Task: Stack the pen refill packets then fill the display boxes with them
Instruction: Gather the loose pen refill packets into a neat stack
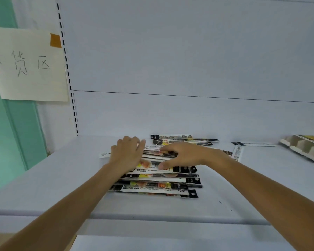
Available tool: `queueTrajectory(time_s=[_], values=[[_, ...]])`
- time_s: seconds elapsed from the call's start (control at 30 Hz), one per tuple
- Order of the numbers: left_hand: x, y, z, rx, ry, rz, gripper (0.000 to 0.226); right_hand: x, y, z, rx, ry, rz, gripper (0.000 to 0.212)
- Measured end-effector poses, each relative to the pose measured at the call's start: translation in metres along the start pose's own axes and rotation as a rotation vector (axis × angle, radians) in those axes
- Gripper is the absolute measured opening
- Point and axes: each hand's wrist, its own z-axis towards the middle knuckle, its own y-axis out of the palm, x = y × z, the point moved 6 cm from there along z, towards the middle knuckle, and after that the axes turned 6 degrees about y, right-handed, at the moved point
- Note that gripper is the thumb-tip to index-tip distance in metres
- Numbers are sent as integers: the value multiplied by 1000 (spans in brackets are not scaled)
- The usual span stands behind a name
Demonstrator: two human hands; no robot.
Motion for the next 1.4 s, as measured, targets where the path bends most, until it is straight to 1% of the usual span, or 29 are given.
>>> queueTrajectory(time_s=[0.03, 0.07, 0.1, 0.13, 0.17, 0.2, 0.23, 0.27, 0.3, 0.33, 0.37, 0.4, 0.5, 0.57, 0.7, 0.8, 0.83, 0.93, 0.97, 1.03, 1.13, 1.17, 1.27, 1.33, 1.37, 1.4], values=[[7, -6, -1, 44, 80, -71, 45, 4, -4, 1, 25, 13, 5, 79], [14, -11, -2, 44, 168, -125, 43, 8, -10, 2, 49, 21, 25, 75], [21, -12, -4, -16, 248, -151, 40, 12, -17, 2, 72, 27, 67, 71], [27, -8, -6, -124, 308, -132, 37, 17, -25, 3, 110, 25, 132, 67], [28, -1, -7, -240, 345, -76, 36, 25, -34, 4, 172, 25, 191, 63], [26, 7, -8, -327, 354, -15, 40, 37, -44, 5, 257, 37, 203, 60], [23, 14, -8, -374, 338, 15, 47, 51, -51, 6, 353, 70, 124, 58], [19, 17, -7, -389, 315, 14, 52, 66, -55, 6, 434, 122, -46, 58], [16, 17, -5, -381, 305, 2, 53, 81, -54, 6, 474, 176, -244, 60], [16, 16, -3, -372, 311, -1, 54, 95, -48, 8, 472, 219, -411, 64], [16, 15, -3, -370, 322, 2, 53, 108, -39, 12, 447, 253, -498, 69], [16, 13, -4, -372, 331, -8, 51, 117, -32, 16, 433, 268, -511, 72], [17, 5, -5, -361, 330, -157, 44, 124, -32, 28, 440, 209, -372, 79], [12, 0, -4, -337, 303, -238, 43, 123, -37, 38, 423, 152, -292, 79], [-11, -6, -1, -265, 240, -321, 43, 119, -39, 60, 407, 131, -244, 70], [-22, -4, 2, -235, 233, -294, 40, 120, -30, 79, 369, 195, -90, 61], [-24, -3, 3, -233, 236, -287, 41, 120, -28, 85, 369, 222, -77, 57], [-27, 1, 6, -244, 232, -268, 43, 115, -30, 97, 372, 276, -206, 28], [-27, 4, 6, -250, 229, -266, 42, 112, -31, 98, 379, 283, -245, 25], [-25, 7, 7, -256, 231, -273, 38, 108, -33, 100, 401, 278, -275, 23], [-21, 6, 4, -268, 256, -243, 35, 108, -29, 100, 374, 255, -176, 29], [-20, 5, 3, -266, 266, -227, 35, 107, -28, 98, 361, 250, -202, 30], [-22, 1, 0, -240, 281, -224, 30, 98, -33, 92, 375, 197, -401, 22], [-24, -1, -2, -227, 280, -236, 24, 98, -37, 88, 382, 174, -426, 12], [-25, -2, -3, -219, 269, -255, 20, 99, -39, 86, 376, 176, -413, 11], [-27, -3, -4, -207, 258, -286, 16, 100, -40, 83, 373, 180, -386, 17]])
